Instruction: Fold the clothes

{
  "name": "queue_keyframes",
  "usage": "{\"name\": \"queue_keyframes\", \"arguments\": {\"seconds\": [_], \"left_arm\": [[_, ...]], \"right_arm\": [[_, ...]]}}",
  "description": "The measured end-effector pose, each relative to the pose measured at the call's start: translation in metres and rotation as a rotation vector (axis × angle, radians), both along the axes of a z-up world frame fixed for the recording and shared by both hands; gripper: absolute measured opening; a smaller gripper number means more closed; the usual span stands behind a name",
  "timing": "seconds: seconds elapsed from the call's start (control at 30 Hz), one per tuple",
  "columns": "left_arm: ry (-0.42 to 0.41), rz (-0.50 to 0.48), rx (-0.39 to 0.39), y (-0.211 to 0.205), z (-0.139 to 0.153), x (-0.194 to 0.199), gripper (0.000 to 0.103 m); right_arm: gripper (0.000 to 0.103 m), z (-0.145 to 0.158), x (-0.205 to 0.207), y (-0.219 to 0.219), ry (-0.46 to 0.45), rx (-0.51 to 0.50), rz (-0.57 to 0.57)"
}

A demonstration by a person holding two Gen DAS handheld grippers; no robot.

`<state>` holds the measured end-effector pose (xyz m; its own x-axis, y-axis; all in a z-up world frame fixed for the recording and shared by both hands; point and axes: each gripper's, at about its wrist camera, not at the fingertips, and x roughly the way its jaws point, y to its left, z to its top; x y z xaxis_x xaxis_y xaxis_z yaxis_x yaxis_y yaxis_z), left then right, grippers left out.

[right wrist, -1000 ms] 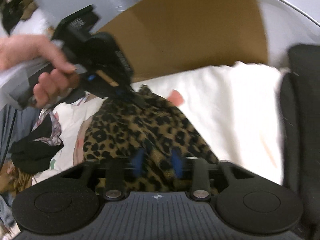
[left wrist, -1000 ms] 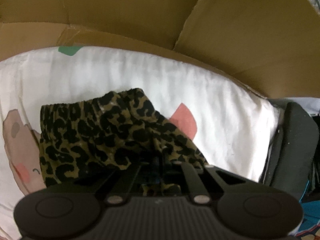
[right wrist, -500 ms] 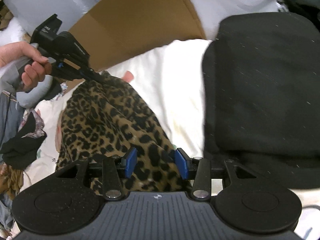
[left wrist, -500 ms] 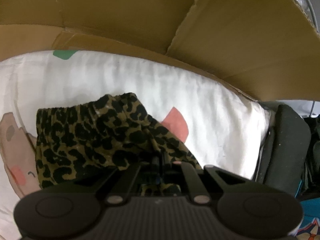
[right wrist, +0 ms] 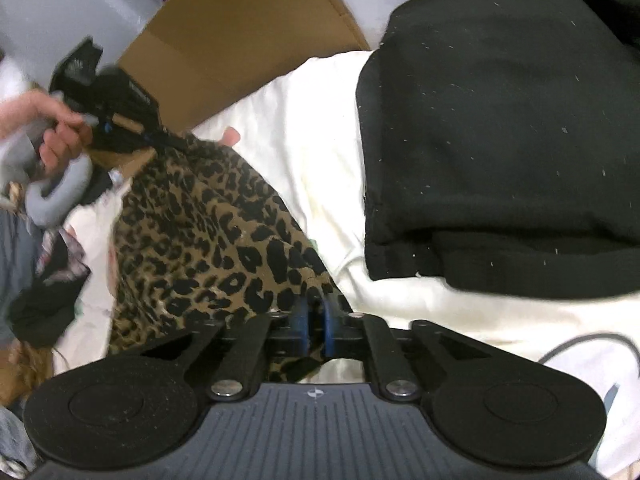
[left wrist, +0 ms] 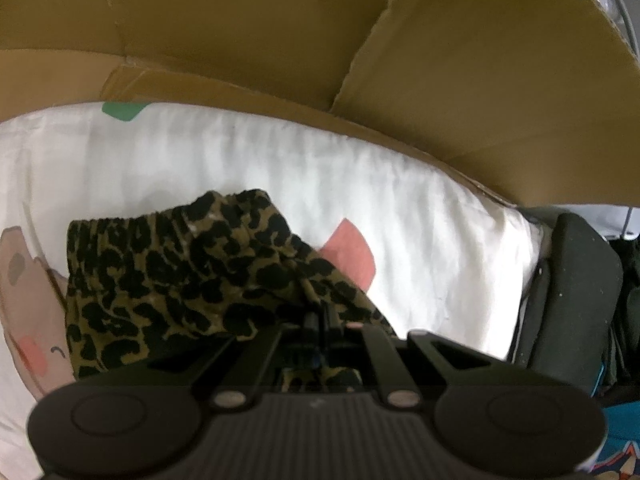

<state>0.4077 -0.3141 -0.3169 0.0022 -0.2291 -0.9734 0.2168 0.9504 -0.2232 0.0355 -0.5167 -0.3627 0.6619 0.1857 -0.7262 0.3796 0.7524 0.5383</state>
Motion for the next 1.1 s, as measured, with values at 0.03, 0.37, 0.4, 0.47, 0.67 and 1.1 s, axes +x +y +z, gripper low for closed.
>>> {"name": "queue_keyframes", "arguments": {"seconds": [0.03,0.37,0.4,0.47,0.67,1.1], "left_arm": [[-0.001,0.001,-0.001,0.0,0.0,0.0,0.002],[-0.013,0.035,-0.03,-0.009,-0.001,0.004,0.001],[-0.018,0.028,-0.032,-0.012,-0.003,0.004,0.001],[-0.021,0.024,-0.036,-0.018,-0.007,0.005,0.001],[-0.018,0.042,-0.067,-0.026,-0.022,0.004,0.001],[-0.115,-0.053,-0.162,-0.022,-0.007,0.001,0.032]], "right_arm": [[0.002,0.001,-0.003,-0.001,-0.011,0.017,-0.014],[0.001,0.001,-0.019,0.001,-0.029,0.103,-0.096],[0.001,0.0,-0.019,0.001,-0.024,0.105,-0.102],[0.001,-0.002,-0.02,0.0,-0.014,0.113,-0.114],[0.001,-0.008,-0.024,-0.002,0.016,0.115,-0.155],[0.005,0.002,-0.025,0.0,0.046,0.101,-0.141]]}}
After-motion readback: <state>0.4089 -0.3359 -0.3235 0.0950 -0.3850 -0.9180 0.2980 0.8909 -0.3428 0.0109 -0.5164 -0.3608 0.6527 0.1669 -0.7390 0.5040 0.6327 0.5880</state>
